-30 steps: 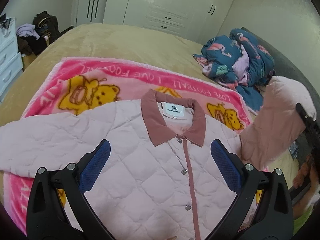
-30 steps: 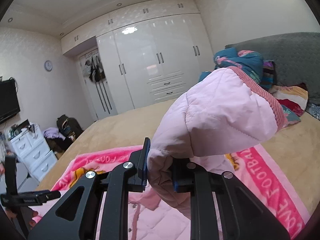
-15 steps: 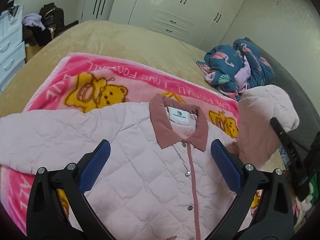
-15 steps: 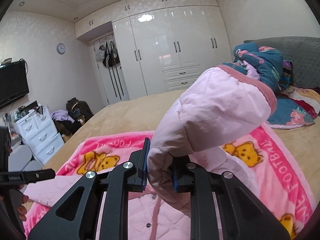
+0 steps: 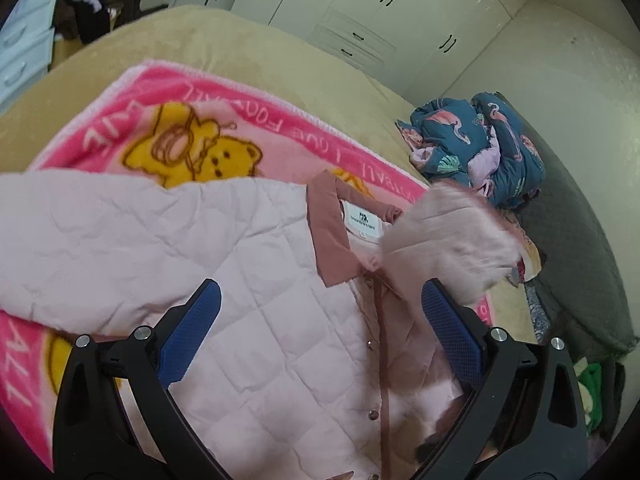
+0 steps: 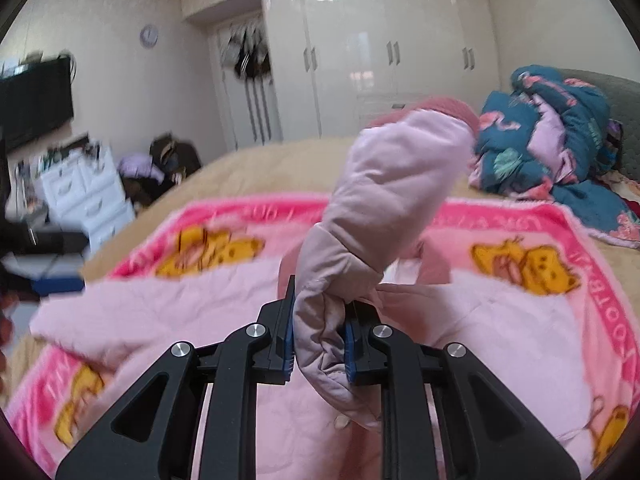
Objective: Fold large clothes
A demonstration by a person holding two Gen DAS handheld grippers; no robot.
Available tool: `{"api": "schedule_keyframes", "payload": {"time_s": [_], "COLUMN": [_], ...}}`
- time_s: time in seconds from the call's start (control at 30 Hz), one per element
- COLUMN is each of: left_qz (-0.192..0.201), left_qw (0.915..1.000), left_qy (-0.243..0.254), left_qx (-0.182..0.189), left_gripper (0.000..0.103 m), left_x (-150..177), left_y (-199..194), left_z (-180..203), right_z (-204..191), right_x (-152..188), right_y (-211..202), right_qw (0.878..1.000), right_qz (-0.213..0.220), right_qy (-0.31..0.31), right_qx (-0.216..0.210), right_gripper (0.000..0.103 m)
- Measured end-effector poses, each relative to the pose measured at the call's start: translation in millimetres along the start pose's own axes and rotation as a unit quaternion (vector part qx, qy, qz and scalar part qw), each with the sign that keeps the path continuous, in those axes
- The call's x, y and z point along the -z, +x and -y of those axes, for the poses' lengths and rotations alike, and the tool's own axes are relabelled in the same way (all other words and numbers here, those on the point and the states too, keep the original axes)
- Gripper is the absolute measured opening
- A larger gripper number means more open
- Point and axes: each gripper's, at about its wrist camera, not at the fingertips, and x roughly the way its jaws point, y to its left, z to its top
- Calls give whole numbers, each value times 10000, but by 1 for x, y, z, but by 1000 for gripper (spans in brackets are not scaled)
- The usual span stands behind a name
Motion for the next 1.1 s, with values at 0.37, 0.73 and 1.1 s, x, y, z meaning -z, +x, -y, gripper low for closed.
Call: {"api": "schedule_keyframes", "payload": {"time_s": [0.37,0.73,1.1], "left_qz": [-338,-1021,-1076], "left_qw": [9980,9906,9938], "left_qy": [-330,-740,-283], "left_qx": [418,536,-11], "left_gripper": [94,94,89], "left_x": [13,36,60], "left_y": [29,77,112], "left_z": [-14,-35,-33], "right_z": [-51,-49,69], "right_x": [60,69,70], "right_y": [36,11,-53], "right_qw": [9938,9854,9953], "right_qz": [-834,-1095,-907], "right_qy": [-607,-270,236], "right_qx": [-426,-1278,-230], "right_gripper": [35,81,83]}}
